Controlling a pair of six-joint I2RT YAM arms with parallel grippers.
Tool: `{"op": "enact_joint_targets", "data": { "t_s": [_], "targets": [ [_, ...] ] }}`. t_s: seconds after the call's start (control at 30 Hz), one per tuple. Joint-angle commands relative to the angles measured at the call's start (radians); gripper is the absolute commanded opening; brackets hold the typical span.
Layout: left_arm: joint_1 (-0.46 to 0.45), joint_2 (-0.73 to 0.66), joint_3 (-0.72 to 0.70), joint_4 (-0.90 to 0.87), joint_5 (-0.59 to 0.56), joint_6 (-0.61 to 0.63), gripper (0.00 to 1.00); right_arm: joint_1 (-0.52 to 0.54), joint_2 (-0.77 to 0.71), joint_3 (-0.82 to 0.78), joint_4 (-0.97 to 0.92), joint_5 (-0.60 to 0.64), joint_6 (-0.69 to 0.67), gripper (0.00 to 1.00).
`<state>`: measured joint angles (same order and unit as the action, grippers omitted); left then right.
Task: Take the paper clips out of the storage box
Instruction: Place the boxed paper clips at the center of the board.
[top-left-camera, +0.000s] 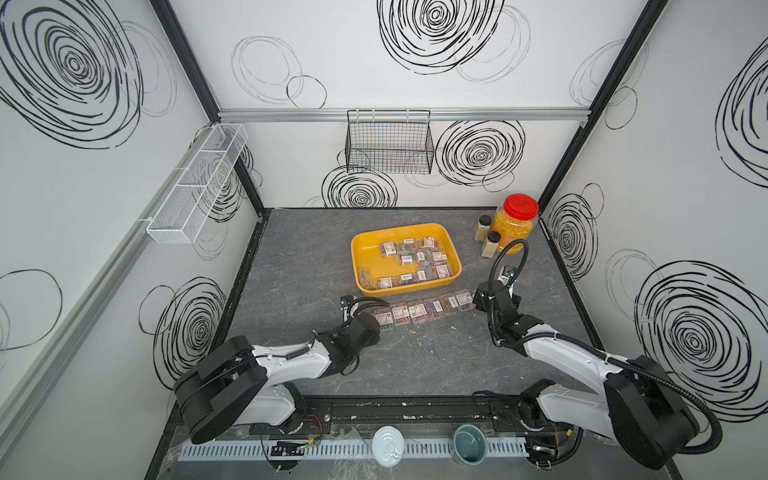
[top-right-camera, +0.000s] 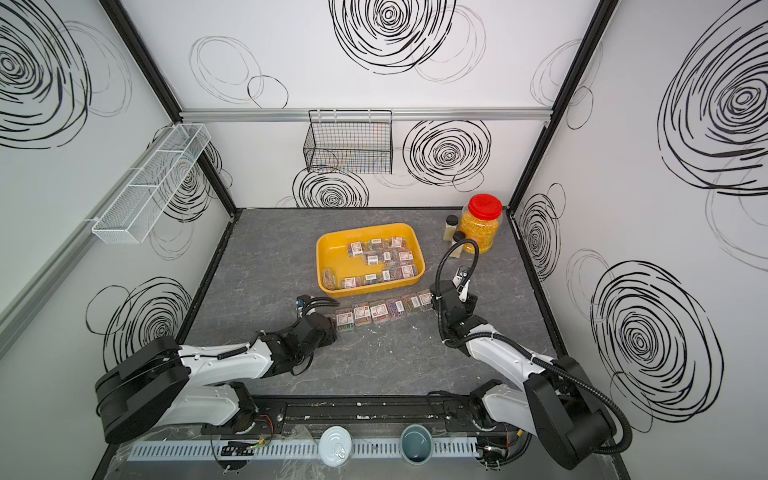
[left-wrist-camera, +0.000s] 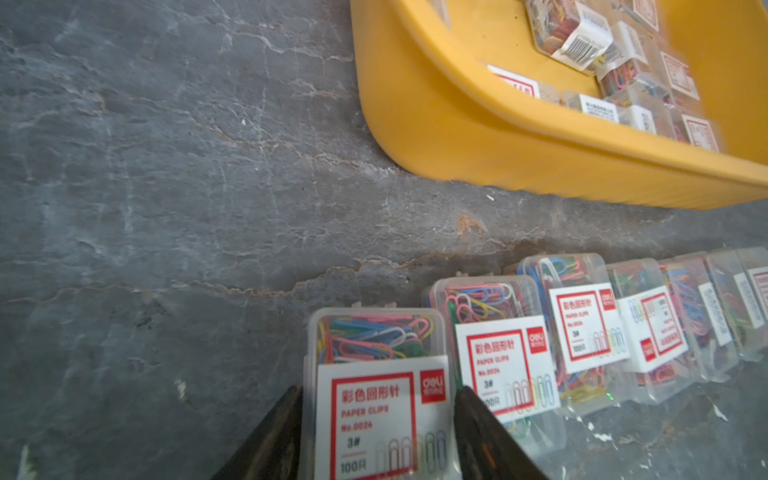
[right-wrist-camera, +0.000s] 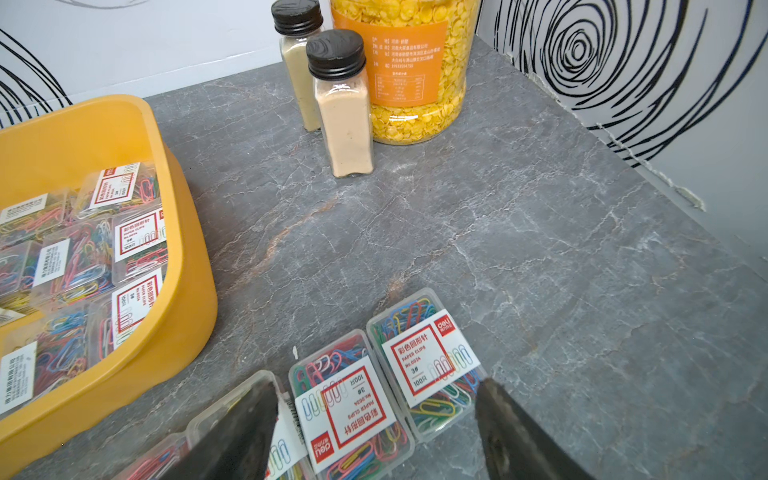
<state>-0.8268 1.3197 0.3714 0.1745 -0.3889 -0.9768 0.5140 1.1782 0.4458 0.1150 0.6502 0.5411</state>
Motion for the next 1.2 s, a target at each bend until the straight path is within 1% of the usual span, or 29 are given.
{"op": "enact_joint_targets", "data": {
  "t_s": [0.0, 0.13, 0.27, 0.43, 0.53, 0.67, 0.87, 0.97, 1.0, 1.03, 1.1, 1.17],
  "targets": [
    [0.009, 0.019, 0.001, 0.073, 0.021, -0.006, 0.59, 0.008, 0.008, 0.011, -0.003, 0.026, -0.003, 0.77],
    [0.023, 0.023, -0.007, 0.098, 0.030, -0.020, 0.54, 0.010, 0.009, 0.012, -0.005, 0.029, -0.003, 0.77],
    [0.028, 0.012, -0.007, 0.086, 0.013, -0.029, 0.50, 0.009, 0.011, 0.013, -0.006, 0.028, -0.002, 0.78],
    [0.048, 0.003, -0.014, 0.084, 0.020, -0.036, 0.50, 0.011, 0.012, 0.014, -0.006, 0.031, -0.002, 0.77],
    [0.051, -0.017, -0.011, 0.071, 0.016, -0.027, 0.53, 0.011, 0.012, 0.014, -0.007, 0.031, -0.003, 0.78],
    [0.052, -0.091, 0.031, -0.059, -0.047, 0.001, 0.57, 0.011, 0.014, 0.014, -0.006, 0.033, -0.003, 0.77],
    [0.053, -0.295, 0.082, -0.238, -0.157, 0.068, 0.60, 0.019, 0.026, 0.022, -0.009, 0.046, -0.002, 0.77],
    [0.058, -0.401, 0.098, -0.278, -0.192, 0.118, 0.65, 0.025, 0.034, 0.027, -0.012, 0.055, -0.001, 0.77],
    [0.065, -0.433, 0.105, -0.287, -0.194, 0.135, 0.68, 0.025, 0.035, 0.028, -0.011, 0.055, -0.001, 0.77],
    [0.072, -0.458, 0.115, -0.296, -0.192, 0.147, 0.72, 0.026, 0.037, 0.028, -0.011, 0.054, -0.001, 0.78],
    [0.093, -0.500, 0.135, -0.309, -0.177, 0.174, 0.84, 0.023, 0.043, 0.033, -0.010, 0.054, -0.001, 0.79],
    [0.114, -0.524, 0.147, -0.306, -0.154, 0.197, 0.92, 0.017, 0.050, 0.040, -0.012, 0.050, -0.001, 0.80]
  ]
}}
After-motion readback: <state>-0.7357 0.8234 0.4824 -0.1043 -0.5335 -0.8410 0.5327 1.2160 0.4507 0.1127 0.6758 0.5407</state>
